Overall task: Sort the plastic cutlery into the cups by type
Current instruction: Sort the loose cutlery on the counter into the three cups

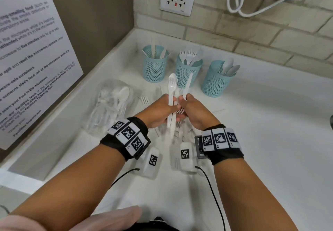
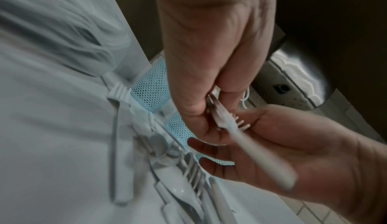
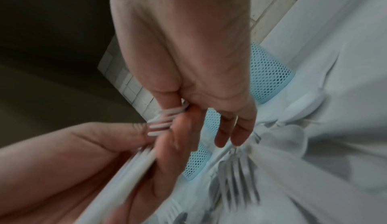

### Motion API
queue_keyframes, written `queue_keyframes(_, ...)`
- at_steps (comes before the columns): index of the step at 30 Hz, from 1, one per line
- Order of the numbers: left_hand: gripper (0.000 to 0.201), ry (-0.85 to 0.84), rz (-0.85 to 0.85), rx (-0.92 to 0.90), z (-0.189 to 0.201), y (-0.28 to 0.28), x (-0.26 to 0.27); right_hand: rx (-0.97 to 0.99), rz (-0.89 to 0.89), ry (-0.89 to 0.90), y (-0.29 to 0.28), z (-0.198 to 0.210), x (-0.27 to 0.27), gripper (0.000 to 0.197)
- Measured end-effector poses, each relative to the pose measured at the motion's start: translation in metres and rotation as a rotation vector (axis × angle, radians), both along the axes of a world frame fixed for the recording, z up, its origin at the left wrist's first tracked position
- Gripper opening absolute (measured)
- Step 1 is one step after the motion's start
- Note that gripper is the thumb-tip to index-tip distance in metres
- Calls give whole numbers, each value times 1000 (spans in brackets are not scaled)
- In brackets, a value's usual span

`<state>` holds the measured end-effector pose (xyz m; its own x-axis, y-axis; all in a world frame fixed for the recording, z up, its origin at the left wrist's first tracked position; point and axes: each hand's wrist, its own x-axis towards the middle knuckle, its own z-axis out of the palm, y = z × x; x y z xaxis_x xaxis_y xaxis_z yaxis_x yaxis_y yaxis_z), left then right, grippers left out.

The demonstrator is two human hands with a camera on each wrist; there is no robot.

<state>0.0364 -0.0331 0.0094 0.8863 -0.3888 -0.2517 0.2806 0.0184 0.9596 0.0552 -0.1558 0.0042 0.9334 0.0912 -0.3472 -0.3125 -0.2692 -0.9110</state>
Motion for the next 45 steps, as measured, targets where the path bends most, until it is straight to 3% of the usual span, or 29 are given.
queue_keyframes(5, 15, -6, 43, 100, -5, 3, 4, 21, 53, -3, -8, 2, 1, 33)
queue_keyframes(6, 12, -8, 45, 135, -6, 4, 5, -66, 33, -44, -12, 1, 3, 33)
queue_keyframes(8, 27, 12, 82, 196, -10, 6, 9, -336, -7, -160, -22, -2, 8, 23)
queue_keyframes(12, 37, 32, 97, 253, -17, 9, 12, -939, 278, -208, -37, -12, 9, 35)
queue_keyframes(21, 29, 83, 94, 194, -19, 16, 9, -1108, 431, -250, -40, -14, 14, 24)
queue_keyframes(27, 23, 104, 102, 87, -17, 22, 7, -1015, 397, -270, -45, -15, 17, 17)
queue_keyframes(38, 24, 169, 169, -61, -18, 23, 12, -353, 63, -483, -38, 35, 16, 22)
queue_keyframes(45, 20, 171, 153, -140, -12, 26, 12, -117, -18, -324, -28, 40, 19, 17)
